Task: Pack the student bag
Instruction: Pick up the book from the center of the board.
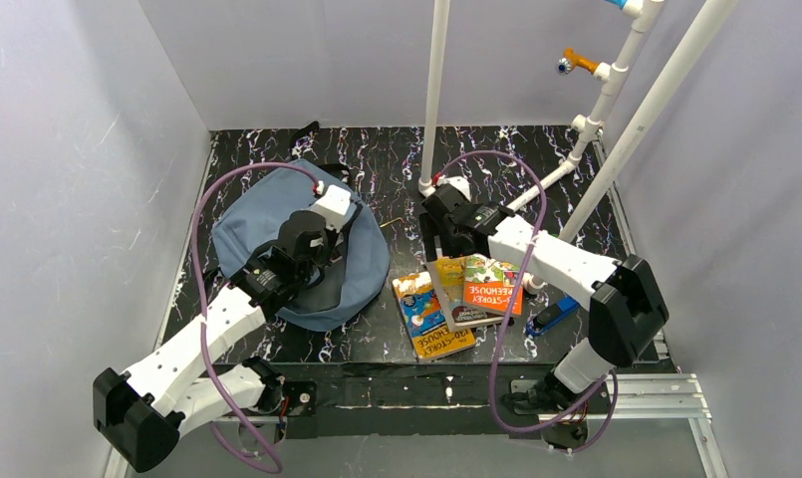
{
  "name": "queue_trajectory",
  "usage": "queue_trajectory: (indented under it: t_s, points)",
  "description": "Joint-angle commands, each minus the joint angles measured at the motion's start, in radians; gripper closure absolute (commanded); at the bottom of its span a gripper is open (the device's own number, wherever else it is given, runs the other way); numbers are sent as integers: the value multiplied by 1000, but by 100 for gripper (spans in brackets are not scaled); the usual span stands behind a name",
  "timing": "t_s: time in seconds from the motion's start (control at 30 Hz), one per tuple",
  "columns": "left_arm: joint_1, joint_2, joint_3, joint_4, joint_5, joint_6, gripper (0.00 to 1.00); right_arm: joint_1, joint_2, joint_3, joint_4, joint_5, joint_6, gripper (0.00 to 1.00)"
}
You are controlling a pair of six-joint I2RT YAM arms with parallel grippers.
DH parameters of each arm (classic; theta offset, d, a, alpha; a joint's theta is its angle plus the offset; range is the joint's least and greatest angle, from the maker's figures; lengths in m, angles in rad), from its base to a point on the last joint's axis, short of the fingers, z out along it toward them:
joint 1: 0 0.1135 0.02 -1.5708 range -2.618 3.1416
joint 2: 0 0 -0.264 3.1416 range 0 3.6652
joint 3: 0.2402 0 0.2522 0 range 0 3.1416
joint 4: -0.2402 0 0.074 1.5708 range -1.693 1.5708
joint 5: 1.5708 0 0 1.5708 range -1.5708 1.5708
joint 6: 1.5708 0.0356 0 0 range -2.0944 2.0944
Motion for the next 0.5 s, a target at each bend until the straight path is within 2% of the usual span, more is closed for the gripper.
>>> queue_trajectory:
  t_s: [0.0, 0.07, 0.13, 0.2, 0.3, 0.47]
  points:
    - [-2, 2, 56, -30, 61, -13, 100, -38, 54, 89, -150, 239, 33, 2]
    - [-2, -6, 57, -38, 99, -11, 93, -38, 52, 79, -133, 223, 20, 2]
    - [-2, -18, 51, -37, 118, -11, 92, -39, 43, 60, -113, 209, 8, 2]
    - [-1, -23, 49, -35, 117, -11, 92, -39, 36, 40, -109, 247, 10, 2]
    - [-2, -28, 49, -36, 145, -8, 85, -39, 35, 25, -122, 341, 26, 2]
    - [-2, -19, 49, -33, 152, -11, 94, -38, 111, 106, -148, 465, 145, 2]
